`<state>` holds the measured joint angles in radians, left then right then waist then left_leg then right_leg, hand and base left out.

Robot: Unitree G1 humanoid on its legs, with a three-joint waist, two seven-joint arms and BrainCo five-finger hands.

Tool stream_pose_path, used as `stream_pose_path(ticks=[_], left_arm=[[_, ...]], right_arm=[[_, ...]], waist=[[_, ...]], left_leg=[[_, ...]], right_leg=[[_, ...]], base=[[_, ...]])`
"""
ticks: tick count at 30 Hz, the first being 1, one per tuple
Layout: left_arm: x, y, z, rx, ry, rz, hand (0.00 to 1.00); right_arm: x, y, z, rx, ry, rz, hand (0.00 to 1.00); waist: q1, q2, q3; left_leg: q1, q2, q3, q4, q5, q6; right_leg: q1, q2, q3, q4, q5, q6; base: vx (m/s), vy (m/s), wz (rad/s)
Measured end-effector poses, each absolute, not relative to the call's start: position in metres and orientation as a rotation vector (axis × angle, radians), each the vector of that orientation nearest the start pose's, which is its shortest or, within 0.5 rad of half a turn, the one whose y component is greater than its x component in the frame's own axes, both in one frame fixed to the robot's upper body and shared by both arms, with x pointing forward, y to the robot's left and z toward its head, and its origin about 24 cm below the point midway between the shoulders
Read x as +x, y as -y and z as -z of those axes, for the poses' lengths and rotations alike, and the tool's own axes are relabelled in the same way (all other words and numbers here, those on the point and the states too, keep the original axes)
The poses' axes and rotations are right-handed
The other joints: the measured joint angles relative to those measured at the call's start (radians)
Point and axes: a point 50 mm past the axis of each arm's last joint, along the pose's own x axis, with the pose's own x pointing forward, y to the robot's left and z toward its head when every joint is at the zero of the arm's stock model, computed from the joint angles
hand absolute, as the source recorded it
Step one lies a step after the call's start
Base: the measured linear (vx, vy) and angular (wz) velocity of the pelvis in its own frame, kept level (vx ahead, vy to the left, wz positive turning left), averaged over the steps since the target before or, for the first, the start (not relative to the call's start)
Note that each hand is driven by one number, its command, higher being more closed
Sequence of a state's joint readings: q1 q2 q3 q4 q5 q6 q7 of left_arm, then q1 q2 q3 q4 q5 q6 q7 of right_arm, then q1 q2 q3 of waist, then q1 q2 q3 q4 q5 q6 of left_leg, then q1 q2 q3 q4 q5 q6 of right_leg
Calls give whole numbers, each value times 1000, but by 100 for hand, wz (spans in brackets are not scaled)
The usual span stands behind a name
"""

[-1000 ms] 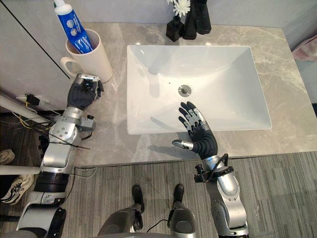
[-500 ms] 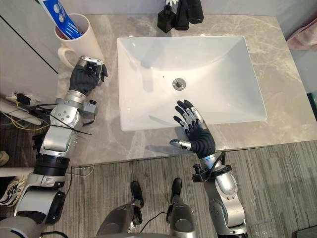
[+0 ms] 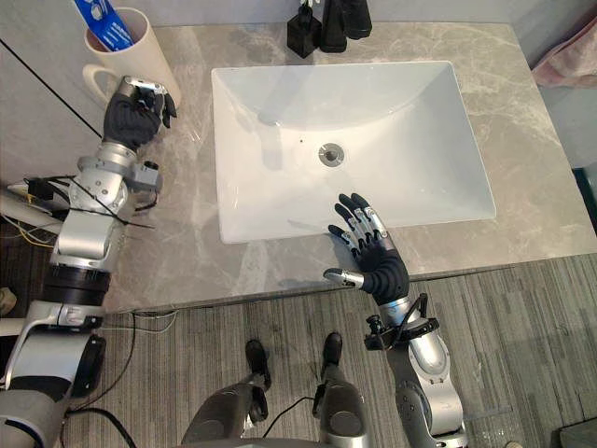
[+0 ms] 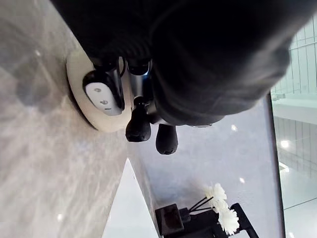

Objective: Organize washtable

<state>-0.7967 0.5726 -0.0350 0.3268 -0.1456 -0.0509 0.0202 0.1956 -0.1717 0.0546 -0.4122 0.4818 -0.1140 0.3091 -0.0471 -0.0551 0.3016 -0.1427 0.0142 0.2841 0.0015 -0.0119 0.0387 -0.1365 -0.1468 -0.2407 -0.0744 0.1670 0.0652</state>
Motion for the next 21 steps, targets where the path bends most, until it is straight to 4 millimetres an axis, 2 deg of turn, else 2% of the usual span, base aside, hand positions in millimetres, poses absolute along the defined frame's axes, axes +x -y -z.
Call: stream_pose_path(ticks=[3, 10, 14, 18, 21], left_arm=[[360, -217, -254, 399, 530, -37, 100], [364, -212, -241, 433, 474, 21, 100], [349, -210, -204, 441, 405, 90, 100], [325, -192, -172, 382, 386, 185, 100], [303, -180, -142, 271, 332, 245, 100]], right_arm=[[204, 154, -108, 278, 357, -385, 0], [204, 154, -105, 276, 338, -387, 0], [207, 150, -100, 283, 316, -404, 0], [210, 149, -97, 285, 297, -406, 0], [211, 149, -90, 290, 263, -403, 0]], waist=[[-1, 0, 0], [3, 0, 0], [-3, 0, -1], [7, 2, -9], [8, 6, -45]], left_leg=[[2, 0, -1, 0, 0, 0], [19, 0, 0, 0, 0, 0], [41, 0, 3, -3, 0, 0], [53, -2, -6, -3, 1, -1], [65, -17, -18, -8, 3, -2]], right_leg=[[2, 0, 0, 0, 0, 0], [18, 1, 0, 1, 0, 0], [37, 2, -1, 0, -1, 0], [54, 0, -6, 0, -10, -1], [72, -15, -16, 2, -47, 9]], base=[[14, 0, 1], [0, 0, 0], [7, -1, -3], [0, -4, 8], [17, -6, 15]])
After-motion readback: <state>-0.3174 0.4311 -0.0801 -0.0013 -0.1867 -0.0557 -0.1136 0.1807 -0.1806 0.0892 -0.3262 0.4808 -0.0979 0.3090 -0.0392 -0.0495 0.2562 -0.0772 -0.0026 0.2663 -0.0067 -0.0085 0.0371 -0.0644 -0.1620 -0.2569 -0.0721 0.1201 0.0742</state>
